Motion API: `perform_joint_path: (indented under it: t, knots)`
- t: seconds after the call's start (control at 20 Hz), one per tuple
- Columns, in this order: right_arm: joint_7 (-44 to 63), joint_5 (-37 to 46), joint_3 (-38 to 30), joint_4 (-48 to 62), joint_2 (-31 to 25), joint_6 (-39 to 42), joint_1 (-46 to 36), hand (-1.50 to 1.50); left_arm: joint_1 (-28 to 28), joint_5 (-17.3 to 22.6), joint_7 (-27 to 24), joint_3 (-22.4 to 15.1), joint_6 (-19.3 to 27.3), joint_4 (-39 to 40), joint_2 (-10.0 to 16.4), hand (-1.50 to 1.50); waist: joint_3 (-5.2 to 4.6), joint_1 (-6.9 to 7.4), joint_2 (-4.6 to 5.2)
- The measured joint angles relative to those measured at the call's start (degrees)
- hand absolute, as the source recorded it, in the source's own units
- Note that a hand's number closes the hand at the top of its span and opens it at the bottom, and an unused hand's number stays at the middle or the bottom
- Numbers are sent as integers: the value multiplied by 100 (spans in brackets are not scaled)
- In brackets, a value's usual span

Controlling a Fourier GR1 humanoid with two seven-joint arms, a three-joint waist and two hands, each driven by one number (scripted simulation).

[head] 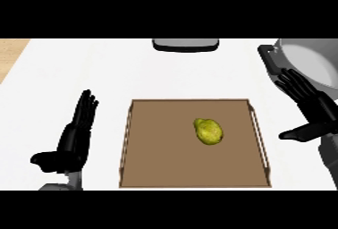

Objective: Pick the pear from the tray and place it in the pot

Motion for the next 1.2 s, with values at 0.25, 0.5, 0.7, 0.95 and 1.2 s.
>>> perform_joint_path:
  t: [0.25,0.5,0.7,0.95,1.2]
  knots:
    - [571,587,718,-324,-344,572,-264,-150,-49,-29,48,6,18,18,-24,0,-6,-4,-13]
    - [1130,959,1143,-520,-140,713,-410,-150,-79,-26,23,120,-27,69,-21,0,-4,-25,-14]
    - [1575,1084,1169,-618,134,801,-504,-150,34,-113,1,140,-50,-21,-72,0,-3,-33,-14]
    - [1936,1499,1436,-864,401,772,-394,-150,36,-137,38,166,-102,-75,-137,0,-3,-41,-15]
    - [2121,1897,1525,-771,716,830,-415,-150,210,-162,57,197,-224,-228,-147,0,-1,-35,-13]
